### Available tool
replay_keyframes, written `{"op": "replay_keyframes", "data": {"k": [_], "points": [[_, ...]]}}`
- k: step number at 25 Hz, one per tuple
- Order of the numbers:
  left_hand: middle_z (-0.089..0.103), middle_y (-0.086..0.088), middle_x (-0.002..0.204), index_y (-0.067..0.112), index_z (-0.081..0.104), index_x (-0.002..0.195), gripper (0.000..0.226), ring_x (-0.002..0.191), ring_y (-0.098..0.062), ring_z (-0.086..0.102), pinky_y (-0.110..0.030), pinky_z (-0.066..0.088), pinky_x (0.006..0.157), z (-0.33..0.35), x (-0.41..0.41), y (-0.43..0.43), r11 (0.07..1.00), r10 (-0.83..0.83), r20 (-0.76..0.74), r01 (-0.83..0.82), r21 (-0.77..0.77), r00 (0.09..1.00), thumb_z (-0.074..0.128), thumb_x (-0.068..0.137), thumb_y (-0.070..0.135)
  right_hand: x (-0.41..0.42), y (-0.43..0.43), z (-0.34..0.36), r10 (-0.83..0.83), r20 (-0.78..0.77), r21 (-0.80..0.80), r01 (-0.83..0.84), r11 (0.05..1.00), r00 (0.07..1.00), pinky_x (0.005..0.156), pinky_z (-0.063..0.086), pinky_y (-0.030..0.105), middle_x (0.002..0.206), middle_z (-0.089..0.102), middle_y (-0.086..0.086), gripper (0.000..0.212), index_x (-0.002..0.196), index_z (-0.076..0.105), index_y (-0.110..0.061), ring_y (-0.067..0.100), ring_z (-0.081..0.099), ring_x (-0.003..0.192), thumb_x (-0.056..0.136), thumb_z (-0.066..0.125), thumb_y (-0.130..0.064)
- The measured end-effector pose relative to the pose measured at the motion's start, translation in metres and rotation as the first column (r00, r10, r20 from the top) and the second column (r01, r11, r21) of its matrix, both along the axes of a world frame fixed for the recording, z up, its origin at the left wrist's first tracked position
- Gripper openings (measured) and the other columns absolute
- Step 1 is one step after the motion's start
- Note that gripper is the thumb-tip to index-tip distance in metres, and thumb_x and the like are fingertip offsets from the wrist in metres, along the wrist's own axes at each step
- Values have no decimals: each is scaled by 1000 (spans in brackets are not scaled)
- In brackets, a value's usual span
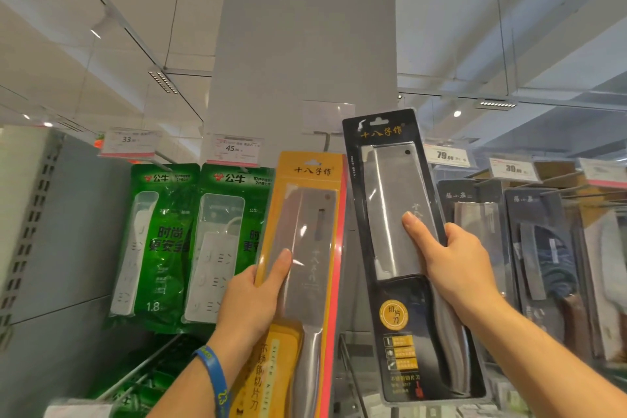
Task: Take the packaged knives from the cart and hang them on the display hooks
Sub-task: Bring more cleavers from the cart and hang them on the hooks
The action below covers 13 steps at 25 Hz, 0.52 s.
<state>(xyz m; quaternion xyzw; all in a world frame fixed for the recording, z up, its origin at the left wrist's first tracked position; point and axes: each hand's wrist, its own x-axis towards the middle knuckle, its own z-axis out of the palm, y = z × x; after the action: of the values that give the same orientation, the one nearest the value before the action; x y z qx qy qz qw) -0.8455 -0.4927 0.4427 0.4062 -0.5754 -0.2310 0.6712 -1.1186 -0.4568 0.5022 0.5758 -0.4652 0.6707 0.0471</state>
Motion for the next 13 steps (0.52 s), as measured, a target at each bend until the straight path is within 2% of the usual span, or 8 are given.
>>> {"op": "replay_keyframes", "data": {"k": [2,4,5,7,8,10,13], "points": [[76,9,74,22,71,86,70,65,-8,72,-29,59,60,6,2,0,999,28,41,-27,-42,999,55,66,87,3,2,1,5,-7,-7,-5,1000,1000,54,46,37,71,67,6,73,76,60,-10,25,63,67,76,56,-83],[74,8,71,23,69,80,70,61,-8,70,-31,58,58,11,3,1,992,102,134,-91,-90,986,54,66,90,4,0,1,5,2,-8,-5,1000,1000,57,47,38,78,68,7,77,80,61,-9,27,65,75,73,54,-86],[71,9,67,24,68,77,69,58,-7,67,-32,57,58,12,4,1,987,138,168,-122,-103,976,53,66,90,4,-1,0,8,10,9,-8,1000,1000,66,53,43,91,71,10,82,91,65,-7,31,67,87,74,54,-87],[72,11,67,22,69,78,69,57,-5,67,-32,58,61,10,4,0,991,118,129,-109,-78,985,54,65,88,4,0,-1,10,16,46,-10,999,1000,87,56,54,114,71,16,94,114,65,-1,37,66,107,77,54,-87],[74,10,71,20,71,82,69,61,-6,69,-35,60,66,9,4,-1,995,87,85,-82,-56,993,56,66,85,3,1,-2,10,11,46,-11,999,1000,87,56,56,110,72,17,95,110,65,1,38,67,103,77,54,-87],[76,7,76,18,72,87,69,67,-10,72,-40,62,72,9,0,-3,996,79,60,-76,-53,995,58,69,83,0,4,-4,-1,3,17,1,1000,1000,76,56,56,87,71,16,88,91,64,1,35,67,83,76,55,-86],[76,6,77,20,71,88,64,68,-10,72,-39,62,72,16,-11,-4,994,95,95,-89,-65,991,57,73,81,-3,7,-5,-9,-3,19,9,1000,1000,74,55,55,83,69,15,84,86,62,0,36,65,78,78,57,-84]]}}
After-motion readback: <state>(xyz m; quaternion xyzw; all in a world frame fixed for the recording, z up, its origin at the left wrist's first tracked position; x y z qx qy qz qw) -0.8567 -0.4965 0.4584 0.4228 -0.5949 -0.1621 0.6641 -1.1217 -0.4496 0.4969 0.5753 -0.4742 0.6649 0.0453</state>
